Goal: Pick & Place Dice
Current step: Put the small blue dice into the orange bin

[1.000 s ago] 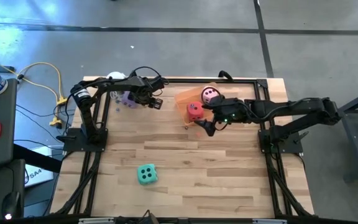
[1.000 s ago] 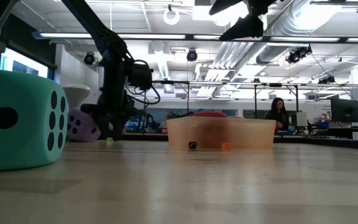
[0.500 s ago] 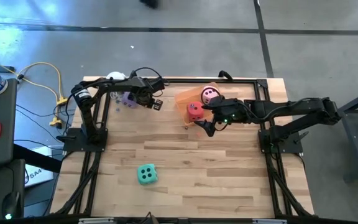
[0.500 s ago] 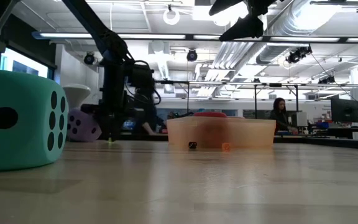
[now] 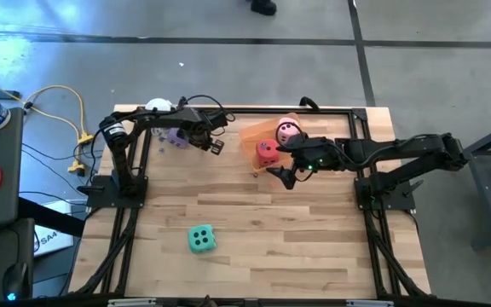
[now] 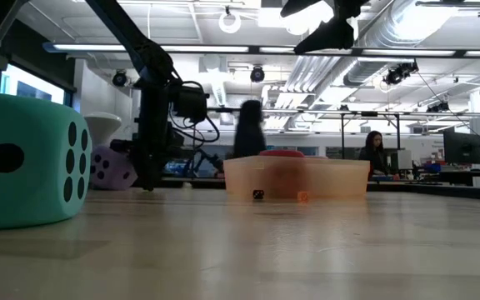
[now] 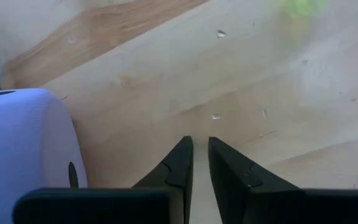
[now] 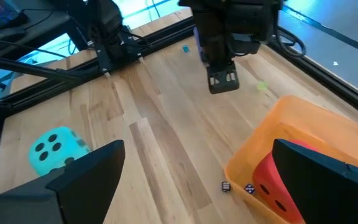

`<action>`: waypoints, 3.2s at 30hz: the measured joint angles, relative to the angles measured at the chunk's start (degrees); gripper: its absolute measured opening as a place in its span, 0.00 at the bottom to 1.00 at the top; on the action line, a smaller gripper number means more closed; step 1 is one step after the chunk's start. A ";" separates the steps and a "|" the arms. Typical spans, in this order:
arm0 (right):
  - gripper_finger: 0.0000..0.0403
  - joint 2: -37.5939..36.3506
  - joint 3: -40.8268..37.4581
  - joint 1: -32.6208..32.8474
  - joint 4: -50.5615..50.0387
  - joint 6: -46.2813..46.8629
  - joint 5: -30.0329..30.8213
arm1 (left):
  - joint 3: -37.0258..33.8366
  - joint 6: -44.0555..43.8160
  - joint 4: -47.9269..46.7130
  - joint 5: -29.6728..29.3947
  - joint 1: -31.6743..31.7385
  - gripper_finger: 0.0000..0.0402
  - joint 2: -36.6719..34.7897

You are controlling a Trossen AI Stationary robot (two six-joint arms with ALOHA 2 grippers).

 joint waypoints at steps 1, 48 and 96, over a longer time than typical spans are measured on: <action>0.99 0.00 0.00 0.09 0.00 0.26 -0.04 | 0.00 0.00 -0.12 -0.22 -0.02 0.11 0.00; 0.99 0.16 0.00 1.29 0.91 -0.75 1.83 | 0.02 -1.85 -16.90 -12.43 -18.19 0.14 -29.99; 0.99 0.28 0.00 1.29 0.87 -0.74 1.59 | -18.53 1.27 -20.16 1.83 6.20 0.61 -29.88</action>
